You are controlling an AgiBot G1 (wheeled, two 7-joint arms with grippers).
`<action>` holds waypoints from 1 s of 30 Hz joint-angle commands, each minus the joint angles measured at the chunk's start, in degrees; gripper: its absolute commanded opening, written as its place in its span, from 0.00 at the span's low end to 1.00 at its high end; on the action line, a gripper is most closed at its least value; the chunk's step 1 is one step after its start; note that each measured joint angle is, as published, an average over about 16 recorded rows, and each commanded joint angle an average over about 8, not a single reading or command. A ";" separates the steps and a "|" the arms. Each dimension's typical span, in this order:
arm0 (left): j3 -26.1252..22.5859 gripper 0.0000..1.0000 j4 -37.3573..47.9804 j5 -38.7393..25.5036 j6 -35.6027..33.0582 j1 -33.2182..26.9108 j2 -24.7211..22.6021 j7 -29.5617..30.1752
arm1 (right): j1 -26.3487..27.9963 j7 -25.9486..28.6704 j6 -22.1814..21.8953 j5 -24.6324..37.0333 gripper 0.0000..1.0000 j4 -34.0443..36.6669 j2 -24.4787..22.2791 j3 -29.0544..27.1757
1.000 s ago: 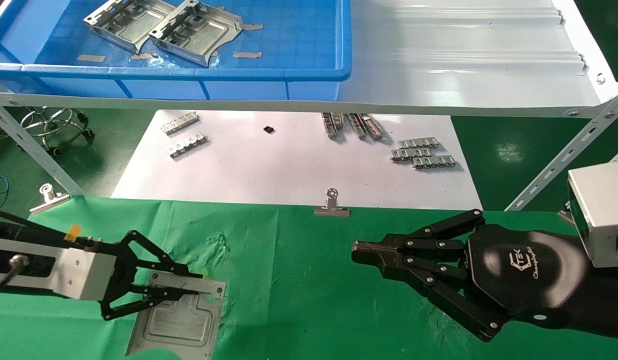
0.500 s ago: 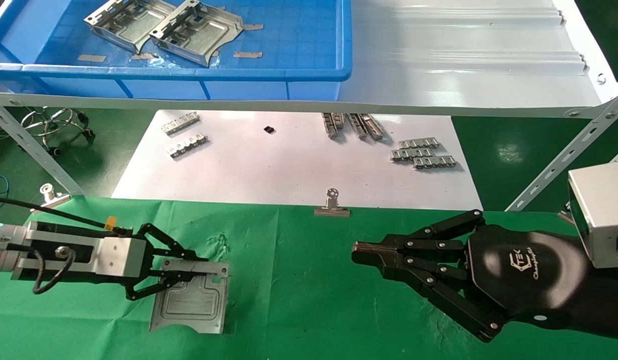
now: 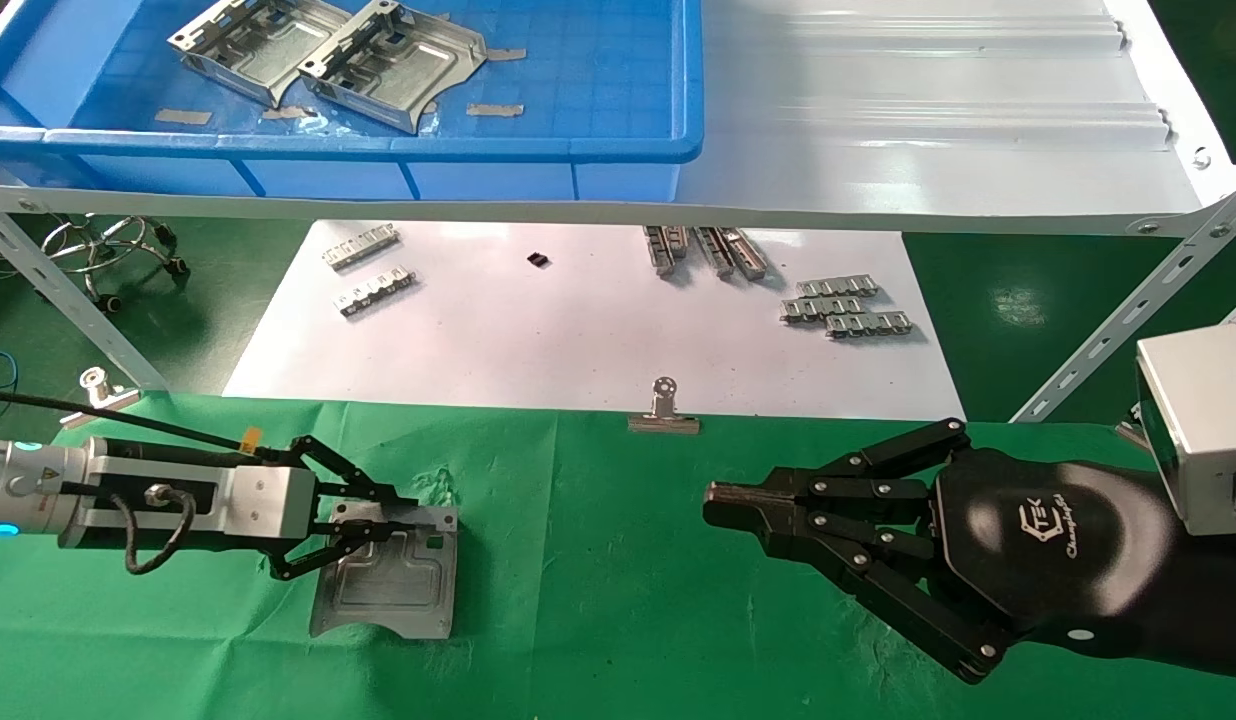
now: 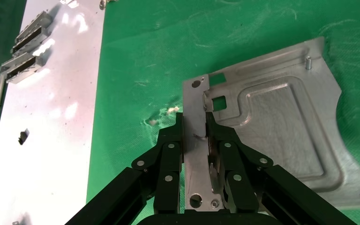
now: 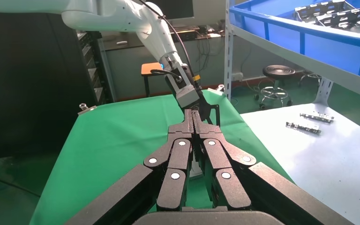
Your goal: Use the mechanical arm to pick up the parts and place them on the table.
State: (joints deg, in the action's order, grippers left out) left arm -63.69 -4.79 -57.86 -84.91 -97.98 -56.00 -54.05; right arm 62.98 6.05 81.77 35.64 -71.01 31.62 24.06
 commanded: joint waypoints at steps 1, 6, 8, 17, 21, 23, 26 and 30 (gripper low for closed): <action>0.00 1.00 0.69 -0.03 0.23 -0.03 -0.35 -0.83 | 0.00 0.00 0.00 0.00 0.00 0.00 0.00 0.00; 0.02 1.00 1.73 -0.03 0.02 -0.35 -0.77 -1.78 | 0.00 0.00 0.00 0.00 0.00 0.00 0.00 0.00; 0.04 1.00 2.05 0.01 -0.40 -0.64 -0.79 -1.91 | 0.00 0.00 0.00 0.00 0.00 0.00 0.00 0.00; 1.45 1.00 4.18 2.16 -5.50 -2.39 -0.06 7.33 | 0.00 0.00 0.00 0.00 0.40 0.00 0.00 0.00; 2.66 1.00 3.37 3.38 -6.76 -2.15 0.51 13.40 | 0.00 0.00 0.00 0.00 0.90 0.00 0.00 0.00; 3.66 1.00 2.19 3.92 -6.90 -1.45 0.92 15.52 | 0.00 0.00 0.00 0.00 1.00 0.00 0.00 0.00; 5.45 1.00 -0.16 4.27 -6.79 0.00 1.46 17.29 | 0.00 0.00 0.00 0.00 1.00 0.00 0.00 0.00; 8.49 1.00 -5.10 5.12 -6.36 2.62 2.86 20.70 | 0.00 0.00 0.00 0.00 1.00 0.00 0.00 0.00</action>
State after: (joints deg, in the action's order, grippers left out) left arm -55.21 -9.89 -52.74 -91.27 -95.37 -53.14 -33.35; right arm 62.98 6.04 81.77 35.63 -71.01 31.62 24.07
